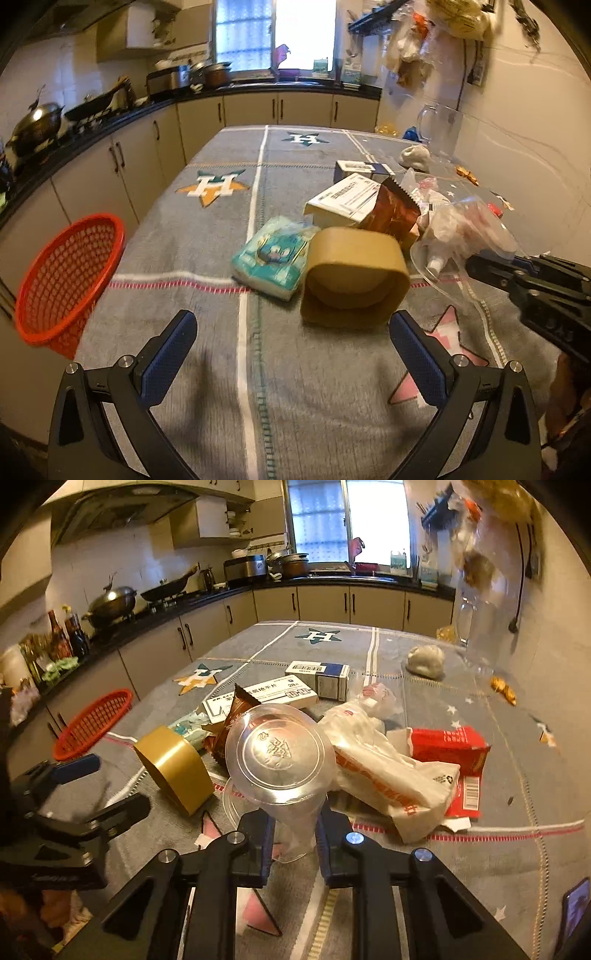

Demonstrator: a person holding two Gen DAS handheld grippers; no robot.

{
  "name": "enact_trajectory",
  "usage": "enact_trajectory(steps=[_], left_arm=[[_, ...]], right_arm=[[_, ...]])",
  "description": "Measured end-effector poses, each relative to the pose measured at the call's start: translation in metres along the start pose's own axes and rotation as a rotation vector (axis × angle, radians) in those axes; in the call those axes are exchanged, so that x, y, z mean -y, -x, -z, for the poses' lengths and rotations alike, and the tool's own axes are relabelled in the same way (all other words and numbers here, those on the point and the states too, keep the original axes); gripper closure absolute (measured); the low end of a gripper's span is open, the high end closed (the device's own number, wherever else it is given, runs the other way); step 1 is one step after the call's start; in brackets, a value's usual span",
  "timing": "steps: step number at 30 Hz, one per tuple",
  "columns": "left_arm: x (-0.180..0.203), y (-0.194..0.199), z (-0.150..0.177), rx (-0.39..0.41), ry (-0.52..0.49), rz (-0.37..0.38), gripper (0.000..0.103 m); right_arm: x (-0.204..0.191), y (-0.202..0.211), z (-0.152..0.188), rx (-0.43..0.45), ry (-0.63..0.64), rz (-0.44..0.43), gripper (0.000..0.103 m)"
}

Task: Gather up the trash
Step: 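Grasp the clear plastic cup with the right tool while the left tool grasps the tan paper cup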

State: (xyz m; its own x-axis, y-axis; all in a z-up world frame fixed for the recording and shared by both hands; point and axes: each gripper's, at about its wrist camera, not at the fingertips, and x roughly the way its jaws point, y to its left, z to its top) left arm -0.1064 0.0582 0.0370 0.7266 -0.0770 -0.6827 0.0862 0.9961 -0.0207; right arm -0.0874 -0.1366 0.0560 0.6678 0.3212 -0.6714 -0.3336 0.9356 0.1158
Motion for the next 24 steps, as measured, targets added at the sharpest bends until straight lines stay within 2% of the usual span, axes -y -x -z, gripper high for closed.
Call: enact_trajectory(steps=[3,8,13,18,21,24], left_arm=[[0.001,-0.005,-0.009,0.017,-0.058,0.036,0.000],[-0.003,-0.017,-0.028,0.022,-0.143,0.090,0.000],[-0.006,-0.030,-0.038,-0.008,-0.154,0.188,0.002],[0.017,-0.027,-0.027,-0.042,-0.193,0.278,0.028],[0.031,-0.028,-0.020,-0.077,-0.222,0.314,0.052],[0.031,-0.035,-0.019,-0.104,-0.202,0.294,0.055]], right_arm=[[0.006,0.008,0.002,0.011,-0.031,-0.037,0.082],[0.006,0.017,0.006,0.028,-0.035,-0.038,0.082],[0.011,0.017,0.006,0.026,-0.061,-0.041,0.082],[0.014,0.019,0.005,0.033,-0.066,-0.028,0.082],[0.015,0.019,0.005,0.035,-0.069,-0.022,0.082],[0.016,0.020,0.005,0.038,-0.070,-0.019,0.082]])
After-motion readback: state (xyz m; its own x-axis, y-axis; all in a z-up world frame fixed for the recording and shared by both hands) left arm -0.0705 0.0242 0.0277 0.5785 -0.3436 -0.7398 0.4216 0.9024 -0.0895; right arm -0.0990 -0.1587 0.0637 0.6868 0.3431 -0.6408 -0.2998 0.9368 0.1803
